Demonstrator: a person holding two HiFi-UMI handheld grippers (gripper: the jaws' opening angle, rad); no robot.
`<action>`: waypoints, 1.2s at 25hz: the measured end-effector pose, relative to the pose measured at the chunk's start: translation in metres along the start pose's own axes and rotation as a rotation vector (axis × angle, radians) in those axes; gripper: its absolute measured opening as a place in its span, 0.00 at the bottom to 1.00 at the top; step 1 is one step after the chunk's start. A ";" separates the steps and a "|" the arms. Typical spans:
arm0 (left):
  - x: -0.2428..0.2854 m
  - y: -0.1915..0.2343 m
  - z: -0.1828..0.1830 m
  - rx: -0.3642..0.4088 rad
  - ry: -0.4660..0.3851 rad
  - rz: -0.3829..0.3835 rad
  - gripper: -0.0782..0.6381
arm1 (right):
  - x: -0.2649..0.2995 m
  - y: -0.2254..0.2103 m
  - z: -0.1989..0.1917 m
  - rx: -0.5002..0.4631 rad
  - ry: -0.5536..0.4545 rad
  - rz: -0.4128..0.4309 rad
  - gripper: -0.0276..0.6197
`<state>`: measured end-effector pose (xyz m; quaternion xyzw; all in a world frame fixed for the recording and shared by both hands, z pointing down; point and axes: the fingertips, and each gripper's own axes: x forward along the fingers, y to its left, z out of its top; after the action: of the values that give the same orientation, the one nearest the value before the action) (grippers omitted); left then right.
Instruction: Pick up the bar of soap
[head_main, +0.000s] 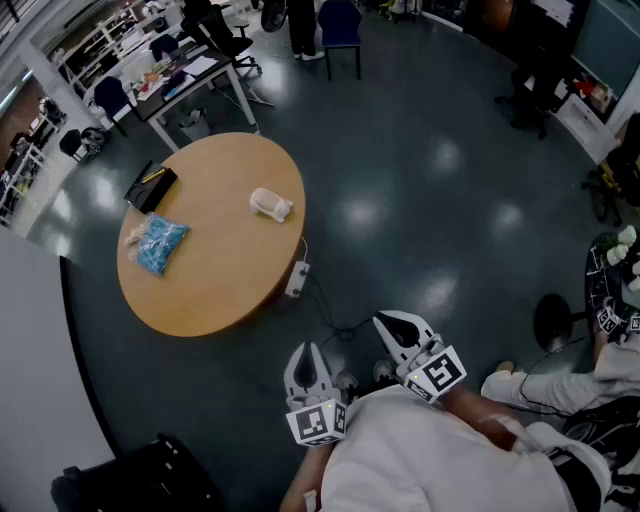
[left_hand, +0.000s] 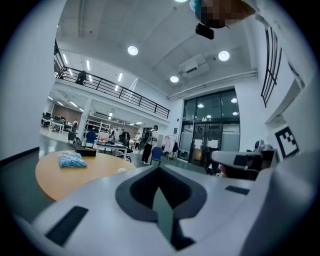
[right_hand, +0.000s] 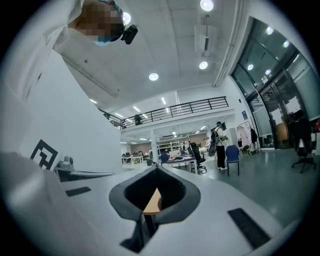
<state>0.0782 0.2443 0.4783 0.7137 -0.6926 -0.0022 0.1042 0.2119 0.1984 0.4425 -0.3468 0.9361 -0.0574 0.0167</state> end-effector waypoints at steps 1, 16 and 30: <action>-0.001 -0.001 0.000 -0.001 -0.001 0.001 0.12 | -0.001 0.000 0.001 0.000 -0.001 0.002 0.06; -0.009 -0.009 -0.002 -0.014 0.007 0.048 0.12 | -0.018 -0.009 0.000 0.075 -0.029 0.013 0.06; 0.053 0.059 0.000 -0.042 0.005 0.099 0.12 | 0.082 -0.023 -0.030 0.074 0.022 0.052 0.06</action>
<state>0.0222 0.1909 0.4945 0.6762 -0.7266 -0.0097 0.1211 0.1623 0.1300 0.4757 -0.3208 0.9421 -0.0954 0.0208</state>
